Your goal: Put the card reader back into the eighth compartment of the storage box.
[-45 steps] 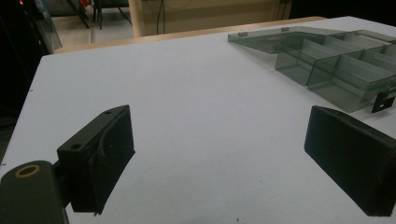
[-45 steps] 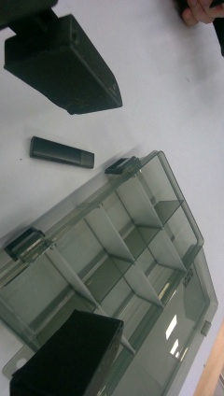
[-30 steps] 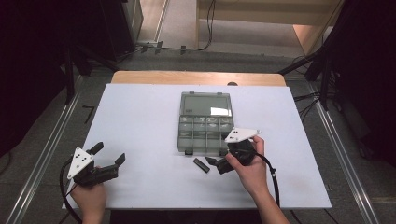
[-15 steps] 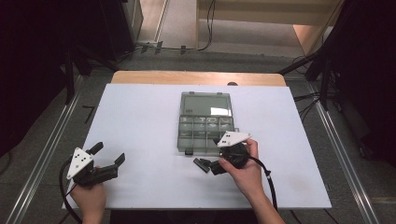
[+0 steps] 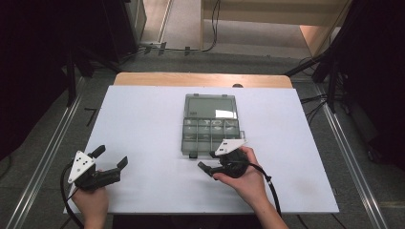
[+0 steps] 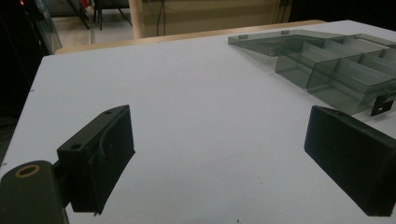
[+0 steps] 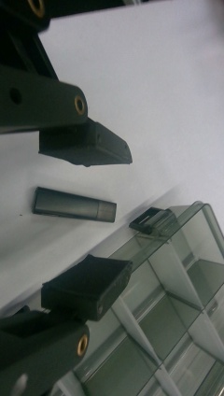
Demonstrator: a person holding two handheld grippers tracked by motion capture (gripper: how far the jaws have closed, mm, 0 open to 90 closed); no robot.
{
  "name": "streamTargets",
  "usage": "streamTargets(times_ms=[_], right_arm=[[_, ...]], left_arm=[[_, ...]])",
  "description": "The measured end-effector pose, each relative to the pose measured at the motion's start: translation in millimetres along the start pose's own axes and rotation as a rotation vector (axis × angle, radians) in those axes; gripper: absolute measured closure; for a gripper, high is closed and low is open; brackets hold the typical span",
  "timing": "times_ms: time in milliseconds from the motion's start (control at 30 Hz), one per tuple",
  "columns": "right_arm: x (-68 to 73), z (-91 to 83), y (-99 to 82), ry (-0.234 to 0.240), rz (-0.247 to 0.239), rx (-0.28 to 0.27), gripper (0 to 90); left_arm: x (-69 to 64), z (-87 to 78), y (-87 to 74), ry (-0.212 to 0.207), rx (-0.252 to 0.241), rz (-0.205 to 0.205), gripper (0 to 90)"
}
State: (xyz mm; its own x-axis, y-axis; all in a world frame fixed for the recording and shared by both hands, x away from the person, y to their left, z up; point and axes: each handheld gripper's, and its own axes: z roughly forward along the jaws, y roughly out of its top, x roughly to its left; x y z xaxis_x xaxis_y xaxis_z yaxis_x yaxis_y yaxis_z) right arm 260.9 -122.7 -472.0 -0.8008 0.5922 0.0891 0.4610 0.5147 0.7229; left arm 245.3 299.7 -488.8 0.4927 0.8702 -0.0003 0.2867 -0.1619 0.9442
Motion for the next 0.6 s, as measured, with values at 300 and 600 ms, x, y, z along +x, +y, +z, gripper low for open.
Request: streamTargets(times_ms=[300, 600], right_arm=[[-0.7, 9.8, -5.8, -0.001, 0.049, 0.047, 54.9], [3.8, 18.1, -12.0, -0.024, 0.065, 0.088, 61.4]], left_arm=[[0.2, 0.0, 0.0, -0.001, -0.001, -0.001, 8.6], [0.4, -0.3, 0.1, -0.002, -0.001, -0.002, 8.6]])
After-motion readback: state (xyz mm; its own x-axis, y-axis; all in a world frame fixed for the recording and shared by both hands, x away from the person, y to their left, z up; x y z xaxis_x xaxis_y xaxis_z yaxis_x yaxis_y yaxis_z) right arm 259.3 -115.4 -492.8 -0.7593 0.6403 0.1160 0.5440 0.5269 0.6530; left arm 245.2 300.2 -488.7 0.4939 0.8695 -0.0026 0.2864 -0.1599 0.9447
